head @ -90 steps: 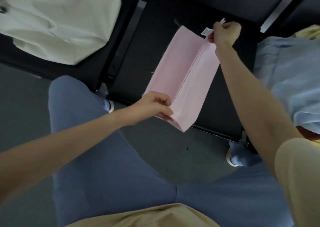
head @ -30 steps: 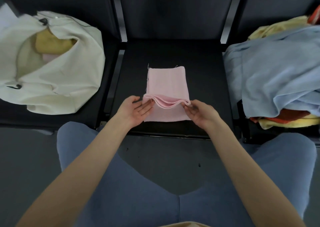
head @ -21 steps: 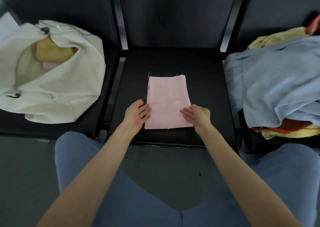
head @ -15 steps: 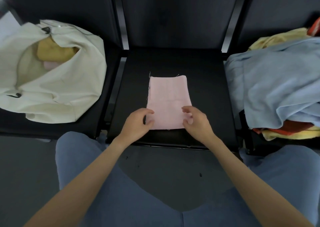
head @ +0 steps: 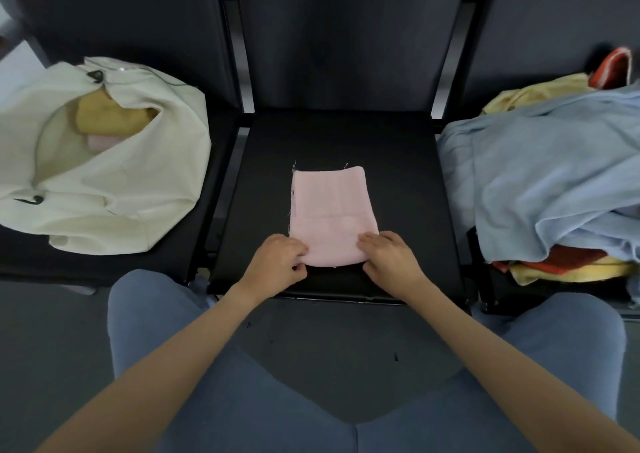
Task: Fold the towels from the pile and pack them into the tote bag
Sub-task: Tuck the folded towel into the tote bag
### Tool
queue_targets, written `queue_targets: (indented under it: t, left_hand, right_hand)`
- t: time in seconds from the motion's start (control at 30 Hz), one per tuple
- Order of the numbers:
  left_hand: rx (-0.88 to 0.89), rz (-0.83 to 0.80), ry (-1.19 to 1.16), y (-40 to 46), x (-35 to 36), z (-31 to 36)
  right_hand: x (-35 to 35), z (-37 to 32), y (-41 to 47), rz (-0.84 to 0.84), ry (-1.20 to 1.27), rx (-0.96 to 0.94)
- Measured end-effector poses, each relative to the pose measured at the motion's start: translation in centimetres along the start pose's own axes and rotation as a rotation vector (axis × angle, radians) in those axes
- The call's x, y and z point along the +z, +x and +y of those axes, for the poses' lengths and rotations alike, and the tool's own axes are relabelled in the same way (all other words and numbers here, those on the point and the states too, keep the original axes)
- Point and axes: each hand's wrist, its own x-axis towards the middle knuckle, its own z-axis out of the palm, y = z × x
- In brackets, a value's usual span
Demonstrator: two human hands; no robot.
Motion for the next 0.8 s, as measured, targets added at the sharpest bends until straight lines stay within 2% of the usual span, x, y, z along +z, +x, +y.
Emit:
queue_targets:
  t: [0.1, 0.17, 0.3, 0.43, 0.57, 0.63, 0.8]
  left_hand:
    - [-0.183, 0.025, -0.344, -1.1, -0.8, 0.9]
    - [-0.234, 0.025, -0.484, -1.7, -1.4, 1.5]
    - [-0.315, 0.059, -0.652, -1.2, -1.9, 1.7]
    - [-0.515, 0.183, -0.774, 1.3, -2.2, 1.8]
    - [-0.754, 0.256, -0.892, 4.3, -2.3, 1.6]
    - [-0.826, 0.249, -0.946, 5.4, -2.2, 1.4]
    - [-0.816, 0.154, -1.003, 6.4, -1.7, 1.2]
  right_hand:
    - [-1.4, 0.4, -1.0, 0.025, 0.159, 0.079]
    - [-2.5, 0.5, -1.8, 0.058, 0.347, 0.141]
    - [-3.5, 0.8, -1.5, 0.12, 0.739, 0.366]
    - [-3.6, 0.3, 0.7, 0.202, 1.006, 0.549]
    - [-3.1, 0.3, 3.3, 0.209, 1.13, 0.767]
    - [-2.9, 0.4, 4.4, 0.201, 1.142, 0.817]
    - [-1.9, 0.5, 5.6, 0.116, 0.994, 0.835]
